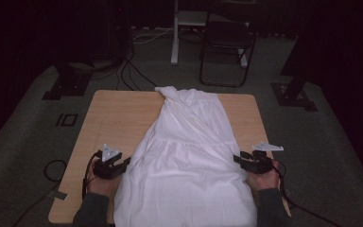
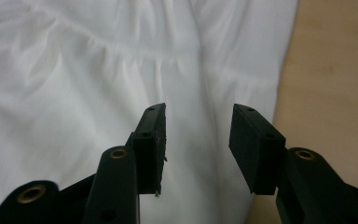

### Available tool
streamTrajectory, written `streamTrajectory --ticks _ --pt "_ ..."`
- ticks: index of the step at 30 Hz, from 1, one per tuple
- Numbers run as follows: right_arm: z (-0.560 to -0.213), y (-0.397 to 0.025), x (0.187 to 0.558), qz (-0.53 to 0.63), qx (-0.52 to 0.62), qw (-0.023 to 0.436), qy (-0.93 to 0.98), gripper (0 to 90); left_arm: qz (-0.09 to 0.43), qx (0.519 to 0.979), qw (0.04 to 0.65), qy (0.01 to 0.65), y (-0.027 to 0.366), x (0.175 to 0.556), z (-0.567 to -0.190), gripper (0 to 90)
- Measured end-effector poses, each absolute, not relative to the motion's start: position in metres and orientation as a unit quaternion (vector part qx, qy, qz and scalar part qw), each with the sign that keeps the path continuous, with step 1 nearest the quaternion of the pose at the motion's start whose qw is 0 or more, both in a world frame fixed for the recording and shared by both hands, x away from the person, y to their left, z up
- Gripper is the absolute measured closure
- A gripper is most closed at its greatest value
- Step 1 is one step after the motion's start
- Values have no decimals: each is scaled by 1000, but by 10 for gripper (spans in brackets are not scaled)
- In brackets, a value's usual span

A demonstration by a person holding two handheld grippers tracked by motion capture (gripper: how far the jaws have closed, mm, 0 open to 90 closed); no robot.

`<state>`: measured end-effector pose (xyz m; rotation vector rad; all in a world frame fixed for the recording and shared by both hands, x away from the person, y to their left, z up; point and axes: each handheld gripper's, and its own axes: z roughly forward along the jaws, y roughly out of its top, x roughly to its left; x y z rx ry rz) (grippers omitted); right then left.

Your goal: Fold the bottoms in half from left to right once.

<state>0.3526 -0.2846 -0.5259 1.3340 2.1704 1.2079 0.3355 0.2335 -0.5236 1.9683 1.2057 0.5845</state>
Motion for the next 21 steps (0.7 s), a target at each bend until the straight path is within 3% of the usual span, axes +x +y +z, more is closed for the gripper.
streamTrajectory --ticks 9,15,19,21 --pt "-526 -249 438 423 470 132 763 521 204 788 351 463 200 400 -527 502" --pt "-539 -227 463 414 470 108 772 482 189 799 322 472 186 420 -541 494" --pt "-547 -220 470 412 474 91 773 483 171 801 331 468 184 421 -548 603" --pt "-550 -219 471 414 477 78 772 529 159 804 340 461 183 420 -548 751"
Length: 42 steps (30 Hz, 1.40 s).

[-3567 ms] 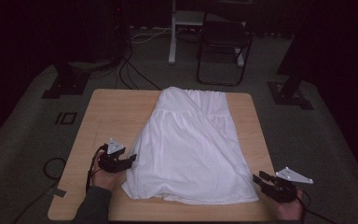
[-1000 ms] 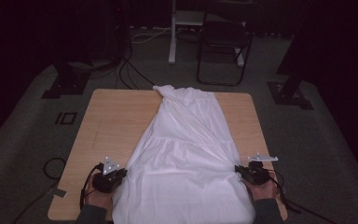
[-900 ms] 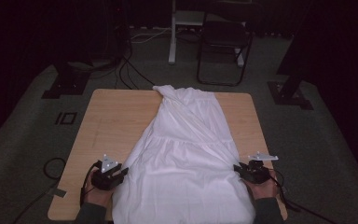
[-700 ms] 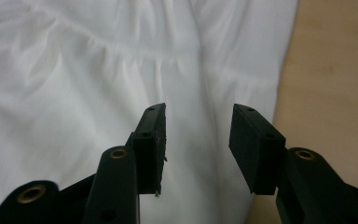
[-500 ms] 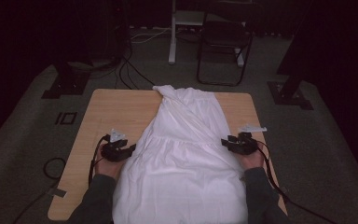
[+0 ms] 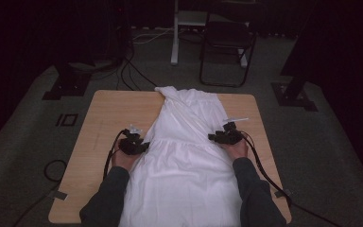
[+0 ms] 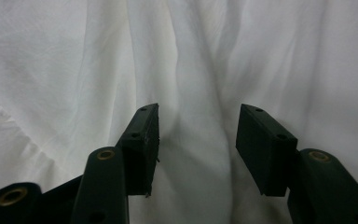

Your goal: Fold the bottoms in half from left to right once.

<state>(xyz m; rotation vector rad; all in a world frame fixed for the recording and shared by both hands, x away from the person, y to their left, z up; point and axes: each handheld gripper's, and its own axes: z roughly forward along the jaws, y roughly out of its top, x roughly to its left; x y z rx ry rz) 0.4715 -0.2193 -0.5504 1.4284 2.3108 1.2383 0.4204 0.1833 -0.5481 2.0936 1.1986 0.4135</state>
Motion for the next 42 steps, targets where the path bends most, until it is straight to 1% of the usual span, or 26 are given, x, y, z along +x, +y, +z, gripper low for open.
streamTrajectory --ticks 1,2,3,4,5,7,9,11,12,13,15,17,21,28,34,40,41,42 --pt "-551 -220 472 417 476 71 771 610 165 807 333 458 183 420 -548 837" --pt "-552 -220 471 421 472 59 772 712 165 808 334 457 183 420 -548 871" --pt "-551 -220 470 420 466 61 776 796 165 806 337 457 183 420 -548 882" --pt "-548 -220 468 413 461 74 782 867 165 804 339 460 184 419 -549 888" --pt "-544 -220 465 412 456 88 784 883 165 802 341 463 186 419 -549 890" --pt "-533 -226 459 421 451 118 778 890 168 798 341 468 189 417 -549 892" --pt "-515 -238 451 427 460 167 760 892 171 795 341 472 193 416 -550 894" --pt "-499 -255 444 431 479 217 734 892 163 791 354 471 195 414 -550 895" --pt "-495 -261 442 427 486 235 725 892 161 793 358 466 193 413 -549 895" --pt "-495 -265 442 421 490 240 725 891 168 796 353 462 190 412 -548 895" --pt "-504 -265 446 395 493 240 737 891 176 798 346 461 185 411 -549 894" --pt "-523 -261 450 367 496 235 751 890 177 797 345 463 185 411 -550 893" --pt "-556 -261 455 351 514 202 756 887 175 800 344 460 187 410 -551 892" --pt "-560 -262 448 361 526 191 746 887 174 800 347 457 191 396 -552 894" --pt "-563 -260 413 376 510 179 752 888 175 806 342 450 199 360 -553 894" --pt "-564 -265 367 383 504 152 759 887 162 819 337 436 199 315 -553 893" --pt "-564 -265 367 383 504 152 759 887 162 819 337 436 199 315 -553 892" --pt "-564 -268 354 383 505 143 760 887 164 825 334 426 198 304 -553 886"
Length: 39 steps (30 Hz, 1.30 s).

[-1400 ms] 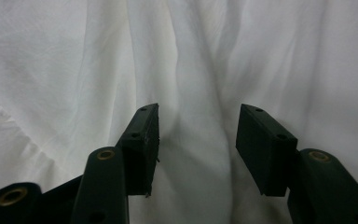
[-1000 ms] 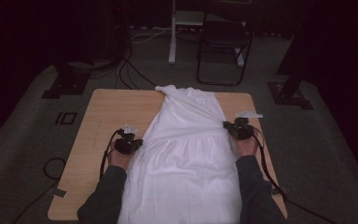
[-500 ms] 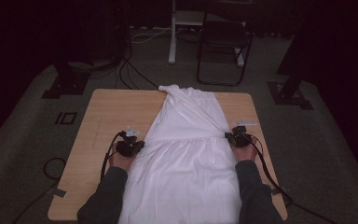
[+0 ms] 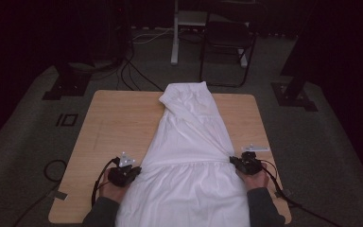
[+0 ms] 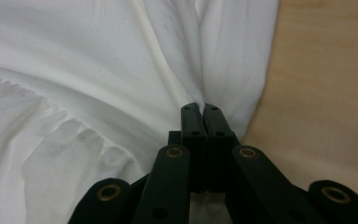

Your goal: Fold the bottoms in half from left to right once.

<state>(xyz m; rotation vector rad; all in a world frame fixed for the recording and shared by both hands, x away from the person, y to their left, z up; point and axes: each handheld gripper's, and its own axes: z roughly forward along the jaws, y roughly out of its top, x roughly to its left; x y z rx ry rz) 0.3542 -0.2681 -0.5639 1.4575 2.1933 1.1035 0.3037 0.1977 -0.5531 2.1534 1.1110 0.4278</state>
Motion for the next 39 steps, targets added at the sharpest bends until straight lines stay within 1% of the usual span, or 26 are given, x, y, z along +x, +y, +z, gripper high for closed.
streamTrajectory --ticks 1,2,3,4,5,6,7,8,11,16,19,21,22,23,24,25,27,28,29,31,34,37,39 --pt "-564 -269 351 382 507 137 761 885 165 826 334 423 197 301 -553 871" --pt "-563 -271 349 381 510 130 760 873 172 826 332 422 197 300 -553 809" --pt "-562 -271 348 381 508 128 762 824 178 824 335 421 197 300 -552 731" --pt "-561 -272 348 383 502 132 764 736 175 819 349 420 199 301 -551 690" --pt "-560 -272 349 388 497 140 764 624 173 813 365 421 201 303 -549 659" --pt "-557 -272 351 394 496 147 760 543 173 807 376 422 202 305 -547 629" --pt "-554 -271 354 400 494 152 757 482 173 803 382 424 202 307 -545 610" --pt "-550 -269 358 406 490 156 755 462 177 803 380 423 202 309 -544 603" --pt "-536 -257 375 414 467 170 763 444 180 797 387 427 200 318 -545 585" --pt "-528 -229 410 393 434 181 790 470 170 795 388 434 200 325 -550 569" --pt "-533 -217 429 378 427 173 803 478 172 795 388 433 200 324 -550 545" --pt "-537 -212 438 362 428 168 811 515 170 794 390 434 200 324 -550 535" --pt "-539 -210 442 354 425 162 817 660 172 794 390 434 200 324 -550 535" --pt "-539 -210 444 347 419 164 823 763 174 795 388 432 200 323 -549 535" --pt "-537 -211 444 335 425 189 820 853 176 795 388 432 200 322 -547 534" --pt "-530 -216 442 343 441 218 800 878 181 793 392 431 201 320 -546 535" --pt "-517 -235 442 380 484 240 751 885 192 790 394 428 202 317 -538 534" --pt "-513 -243 444 379 498 246 740 884 202 790 395 424 203 316 -533 534" --pt "-512 -249 447 377 507 243 736 883 210 787 399 421 203 315 -527 529" --pt "-519 -255 451 367 517 233 738 882 223 784 405 414 201 317 -515 517" --pt "-538 -254 456 342 521 218 751 880 231 784 407 409 194 329 -502 506" --pt "-554 -254 459 337 534 203 749 880 232 791 398 403 179 349 -497 492" --pt "-557 -254 459 346 540 200 741 881 224 797 390 405 167 367 -499 486"
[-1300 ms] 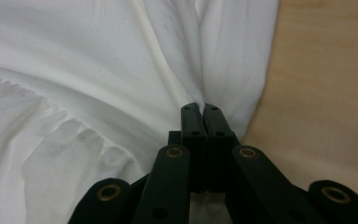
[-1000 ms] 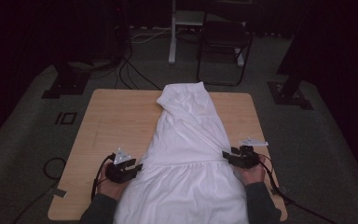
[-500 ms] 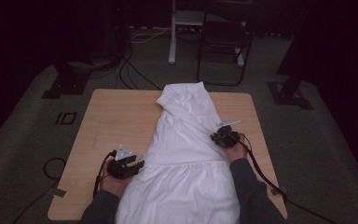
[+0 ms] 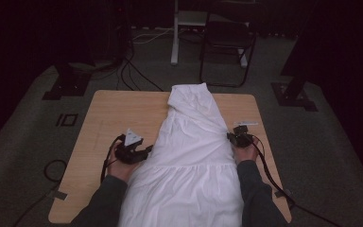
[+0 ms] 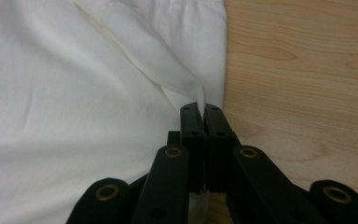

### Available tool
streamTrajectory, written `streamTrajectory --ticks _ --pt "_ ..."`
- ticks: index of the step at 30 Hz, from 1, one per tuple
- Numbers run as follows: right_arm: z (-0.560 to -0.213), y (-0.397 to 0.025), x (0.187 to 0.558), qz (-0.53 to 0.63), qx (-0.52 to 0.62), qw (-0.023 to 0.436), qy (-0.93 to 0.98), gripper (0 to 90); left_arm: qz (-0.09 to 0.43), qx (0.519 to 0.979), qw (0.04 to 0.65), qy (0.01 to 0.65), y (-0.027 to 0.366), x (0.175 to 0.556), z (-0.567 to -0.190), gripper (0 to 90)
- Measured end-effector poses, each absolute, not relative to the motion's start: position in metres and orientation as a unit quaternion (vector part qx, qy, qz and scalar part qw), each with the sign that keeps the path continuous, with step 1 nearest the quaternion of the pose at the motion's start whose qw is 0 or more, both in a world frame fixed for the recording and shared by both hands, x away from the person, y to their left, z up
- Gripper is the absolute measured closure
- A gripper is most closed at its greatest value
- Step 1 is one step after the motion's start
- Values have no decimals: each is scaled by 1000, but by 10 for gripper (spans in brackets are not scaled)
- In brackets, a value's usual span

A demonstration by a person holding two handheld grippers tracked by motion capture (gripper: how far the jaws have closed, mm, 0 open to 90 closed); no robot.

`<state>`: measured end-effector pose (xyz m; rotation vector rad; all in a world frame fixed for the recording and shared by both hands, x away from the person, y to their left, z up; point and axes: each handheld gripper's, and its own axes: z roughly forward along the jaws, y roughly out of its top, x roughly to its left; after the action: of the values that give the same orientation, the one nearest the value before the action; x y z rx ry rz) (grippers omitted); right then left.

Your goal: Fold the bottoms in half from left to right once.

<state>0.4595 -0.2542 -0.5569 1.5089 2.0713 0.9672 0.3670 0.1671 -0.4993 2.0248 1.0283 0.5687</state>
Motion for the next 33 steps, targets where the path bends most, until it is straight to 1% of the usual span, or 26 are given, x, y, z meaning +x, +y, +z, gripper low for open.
streamTrajectory --ticks 4,8,9,10,11,12,13,14,17,21,26,30,31,32,33 --pt "-556 -254 460 343 538 200 744 880 195 814 360 412 142 403 -514 466" --pt "-557 -255 460 348 541 198 739 879 182 830 326 415 125 425 -536 461" --pt "-558 -255 459 349 540 200 740 879 178 833 320 415 123 427 -542 488" --pt "-558 -255 459 350 538 201 740 878 170 838 317 410 123 429 -546 590" --pt "-558 -256 458 352 538 200 740 878 158 834 334 410 125 428 -548 686" --pt "-559 -256 457 354 537 199 740 878 157 831 338 414 126 427 -549 767" --pt "-559 -256 456 355 534 200 740 878 164 832 335 410 127 425 -549 825" --pt "-559 -257 454 357 532 202 741 878 173 832 334 408 127 422 -549 848" --pt "-560 -257 444 359 525 203 745 878 172 822 348 417 135 410 -552 862" --pt "-562 -256 422 366 512 196 752 878 170 810 368 424 148 384 -557 861" --pt "-563 -255 390 372 494 175 766 876 168 806 370 430 156 351 -559 859" --pt "-563 -255 365 374 485 165 773 874 179 814 365 414 156 326 -560 858" --pt "-563 -255 359 371 482 164 777 868 183 816 362 411 155 322 -560 856" --pt "-562 -254 355 367 479 160 781 844 187 818 360 408 154 321 -560 856" --pt "-560 -254 353 362 475 153 787 774 189 819 358 407 154 321 -559 854"
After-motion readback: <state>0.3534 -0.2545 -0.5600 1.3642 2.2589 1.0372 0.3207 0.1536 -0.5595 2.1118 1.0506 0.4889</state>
